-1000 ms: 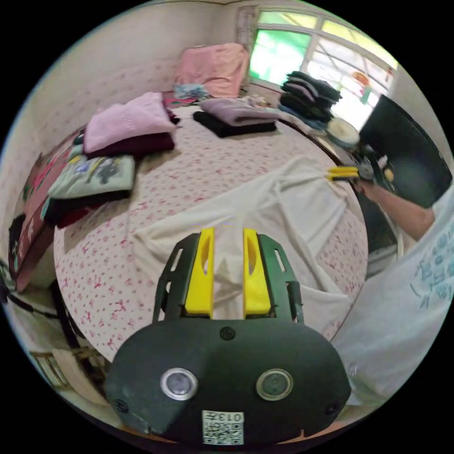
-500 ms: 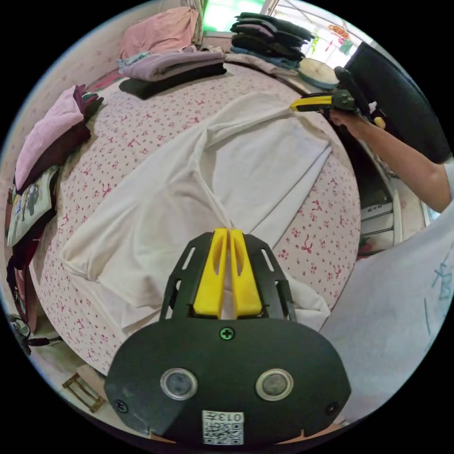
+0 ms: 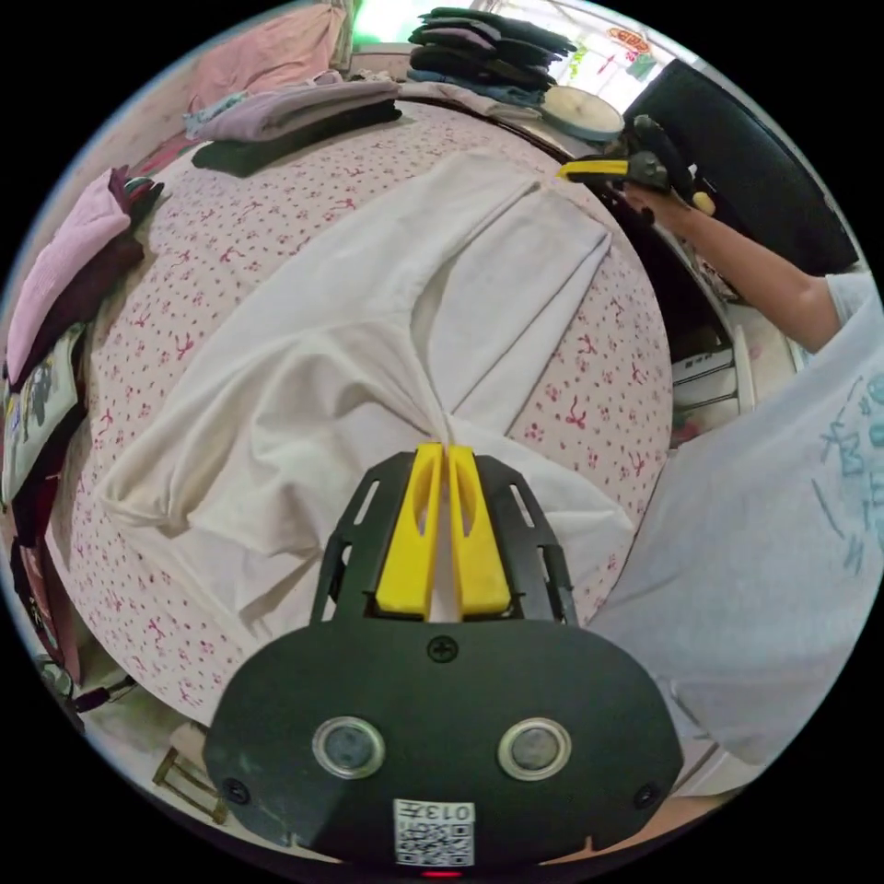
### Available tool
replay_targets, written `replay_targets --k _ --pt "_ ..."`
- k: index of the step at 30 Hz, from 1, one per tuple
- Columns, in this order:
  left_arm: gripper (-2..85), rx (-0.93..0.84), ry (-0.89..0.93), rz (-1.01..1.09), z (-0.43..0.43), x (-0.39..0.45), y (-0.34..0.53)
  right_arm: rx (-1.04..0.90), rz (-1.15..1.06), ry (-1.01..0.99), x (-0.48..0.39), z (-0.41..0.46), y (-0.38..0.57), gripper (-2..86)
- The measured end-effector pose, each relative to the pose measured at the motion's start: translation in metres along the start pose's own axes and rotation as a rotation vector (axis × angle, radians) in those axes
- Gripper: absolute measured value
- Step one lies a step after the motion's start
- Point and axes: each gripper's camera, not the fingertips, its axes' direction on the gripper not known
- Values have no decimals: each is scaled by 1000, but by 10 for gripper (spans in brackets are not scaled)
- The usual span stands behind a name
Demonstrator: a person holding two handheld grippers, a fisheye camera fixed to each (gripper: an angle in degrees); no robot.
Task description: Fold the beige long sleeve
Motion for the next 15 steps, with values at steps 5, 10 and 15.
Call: replay_targets --k 5,10,15 --pt "-1 218 75 -89 -52 -37 23 60 129 -49 31 -7 -11 0" --pt "-2 315 -13 -274 -63 -80 23 82 91 -98 29 10 -45 -1" --pt "-2 166 -210 -342 -34 -111 3 -34 79 -151 41 52 -61 1"
